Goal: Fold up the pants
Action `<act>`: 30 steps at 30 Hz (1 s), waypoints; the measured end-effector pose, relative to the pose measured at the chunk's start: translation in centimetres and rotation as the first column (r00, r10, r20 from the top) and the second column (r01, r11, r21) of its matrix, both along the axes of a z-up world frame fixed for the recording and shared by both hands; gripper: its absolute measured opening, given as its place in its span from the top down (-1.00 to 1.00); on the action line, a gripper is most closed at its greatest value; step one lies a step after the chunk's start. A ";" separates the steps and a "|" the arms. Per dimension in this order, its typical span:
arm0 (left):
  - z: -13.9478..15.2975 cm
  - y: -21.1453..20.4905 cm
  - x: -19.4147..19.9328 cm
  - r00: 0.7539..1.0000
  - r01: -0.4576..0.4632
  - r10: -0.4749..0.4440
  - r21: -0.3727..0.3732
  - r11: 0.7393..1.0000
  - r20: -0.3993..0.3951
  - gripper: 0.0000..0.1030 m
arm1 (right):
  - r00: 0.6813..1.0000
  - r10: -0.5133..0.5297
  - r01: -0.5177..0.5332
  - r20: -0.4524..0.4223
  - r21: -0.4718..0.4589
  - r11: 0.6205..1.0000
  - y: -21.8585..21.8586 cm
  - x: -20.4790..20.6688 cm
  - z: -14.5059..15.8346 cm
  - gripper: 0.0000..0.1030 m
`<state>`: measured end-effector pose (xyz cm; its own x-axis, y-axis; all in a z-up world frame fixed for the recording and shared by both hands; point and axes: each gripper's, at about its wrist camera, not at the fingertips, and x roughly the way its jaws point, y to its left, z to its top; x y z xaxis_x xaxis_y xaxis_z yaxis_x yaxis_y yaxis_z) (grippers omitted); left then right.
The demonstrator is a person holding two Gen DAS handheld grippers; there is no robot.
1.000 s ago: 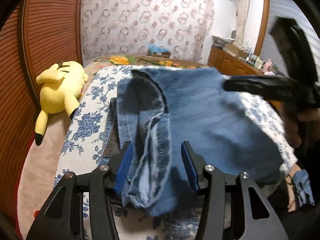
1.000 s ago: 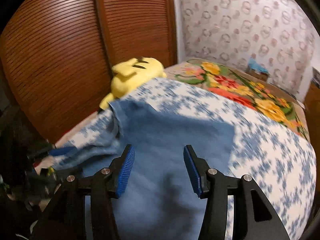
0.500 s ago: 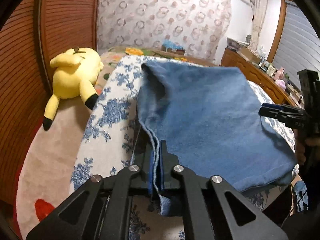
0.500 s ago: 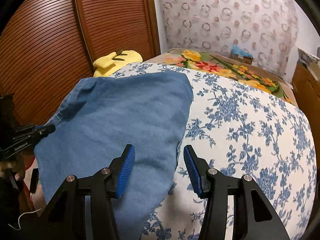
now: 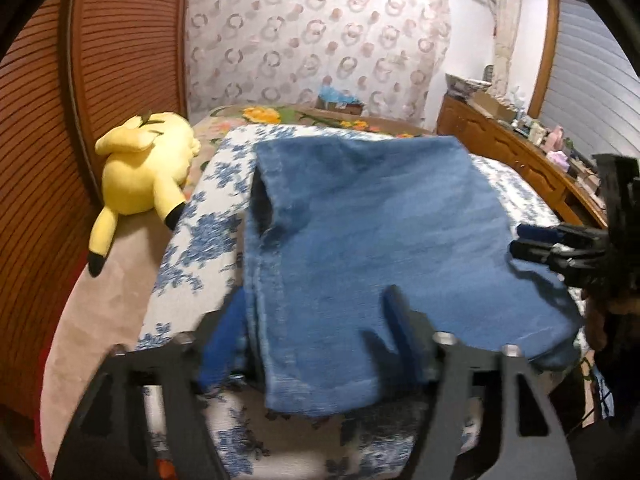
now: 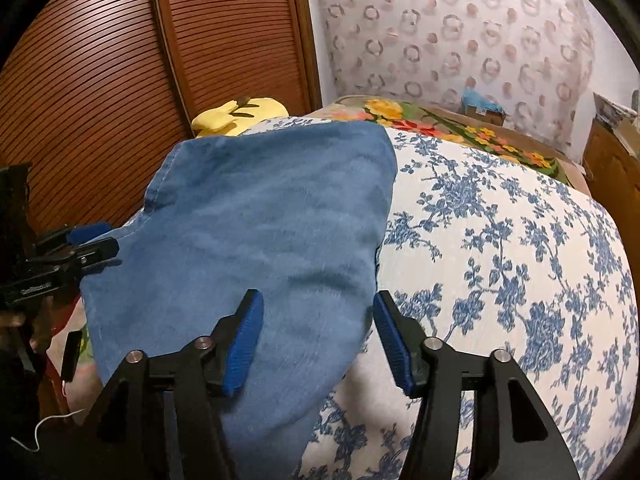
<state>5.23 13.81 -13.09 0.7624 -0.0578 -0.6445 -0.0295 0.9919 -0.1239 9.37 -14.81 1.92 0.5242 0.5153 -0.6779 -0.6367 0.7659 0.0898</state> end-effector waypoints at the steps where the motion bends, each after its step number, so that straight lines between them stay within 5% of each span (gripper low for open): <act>1: 0.2 -0.3 0.0 1.000 0.008 -0.008 -0.001 1.000 0.007 -0.55 | 1.000 -0.003 0.003 -0.006 0.000 1.000 0.0 -0.1 -0.1 -0.22; 20: -1.3 -4.6 1.3 0.995 0.096 -0.095 0.043 0.994 -0.034 -0.55 | 0.993 -0.021 0.029 -0.114 0.066 0.997 0.2 0.0 -3.0 -0.28; 23: -2.3 -4.1 1.5 0.995 0.085 -0.084 0.036 0.996 -0.051 -0.55 | 0.992 0.006 0.005 -0.123 0.091 0.996 0.2 0.1 -3.3 -0.02; 26: -2.6 -4.0 1.4 0.995 0.087 -0.084 0.040 0.995 -0.053 -0.55 | 0.991 0.030 -0.014 -0.127 0.124 0.992 -0.1 0.1 -2.8 0.45; 30: -2.3 -4.0 1.2 0.995 0.087 -0.084 0.042 0.995 -0.053 -0.55 | 0.994 0.058 -0.042 -0.093 0.162 0.986 0.0 -0.2 -1.1 0.65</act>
